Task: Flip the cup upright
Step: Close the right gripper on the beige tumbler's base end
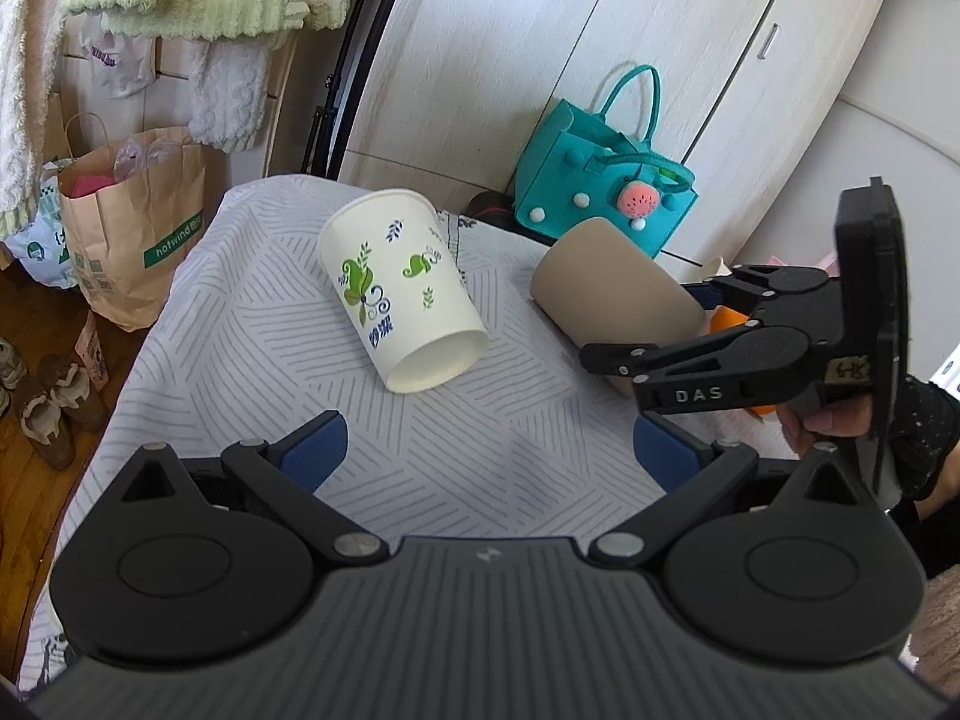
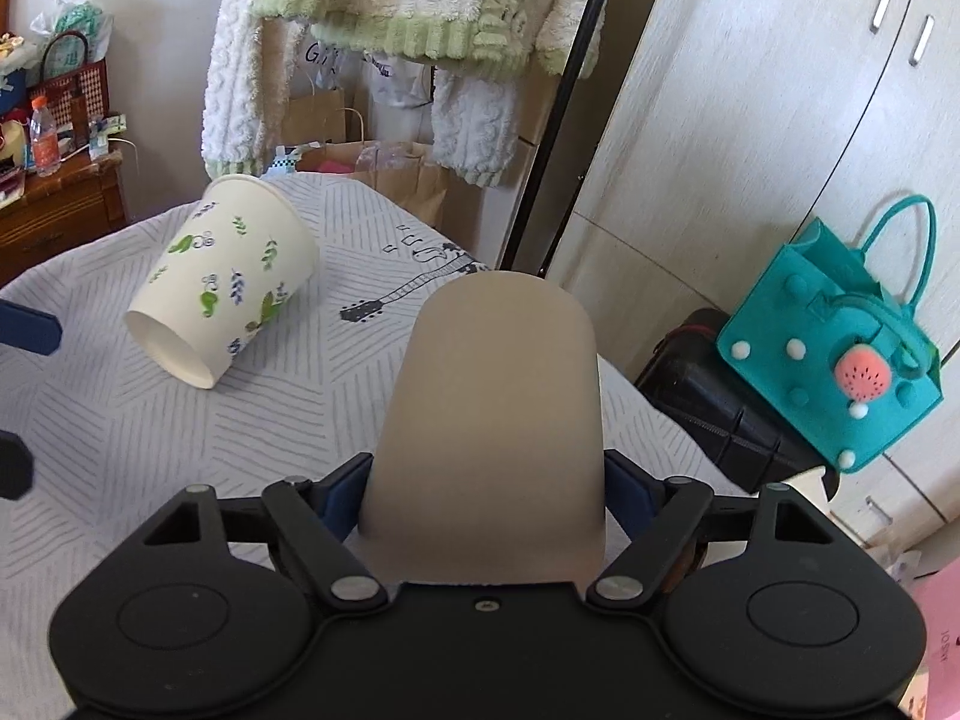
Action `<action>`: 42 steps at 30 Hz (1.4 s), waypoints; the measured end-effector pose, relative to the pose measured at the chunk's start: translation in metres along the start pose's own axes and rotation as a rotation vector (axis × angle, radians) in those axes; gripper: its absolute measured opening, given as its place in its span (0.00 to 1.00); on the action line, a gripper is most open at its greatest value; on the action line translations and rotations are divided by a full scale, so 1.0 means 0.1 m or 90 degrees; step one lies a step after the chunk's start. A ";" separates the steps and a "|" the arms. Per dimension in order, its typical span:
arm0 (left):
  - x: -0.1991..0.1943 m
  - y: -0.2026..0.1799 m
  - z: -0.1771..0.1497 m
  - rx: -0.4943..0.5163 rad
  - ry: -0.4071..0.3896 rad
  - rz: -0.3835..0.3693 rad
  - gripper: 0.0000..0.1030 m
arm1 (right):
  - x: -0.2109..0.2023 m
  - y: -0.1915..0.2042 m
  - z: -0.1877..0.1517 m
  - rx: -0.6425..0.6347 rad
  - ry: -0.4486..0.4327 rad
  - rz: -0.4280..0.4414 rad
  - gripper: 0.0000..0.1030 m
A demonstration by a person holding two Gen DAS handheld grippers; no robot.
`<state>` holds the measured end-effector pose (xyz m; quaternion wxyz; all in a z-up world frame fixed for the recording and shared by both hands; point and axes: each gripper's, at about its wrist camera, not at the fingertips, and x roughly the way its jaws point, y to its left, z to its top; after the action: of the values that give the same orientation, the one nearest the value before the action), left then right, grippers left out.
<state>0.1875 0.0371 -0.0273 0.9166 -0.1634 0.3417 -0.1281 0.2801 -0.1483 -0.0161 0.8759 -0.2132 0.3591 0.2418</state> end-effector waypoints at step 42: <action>-0.33 -0.59 -0.49 -0.002 0.104 -0.131 1.00 | -1.22 0.82 -0.99 -0.004 0.011 0.031 0.80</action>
<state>0.1227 -0.0161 -0.0201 0.8675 -0.1880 0.3969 -0.2336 0.1043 -0.1703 -0.0072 0.8659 -0.2094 0.3708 0.2626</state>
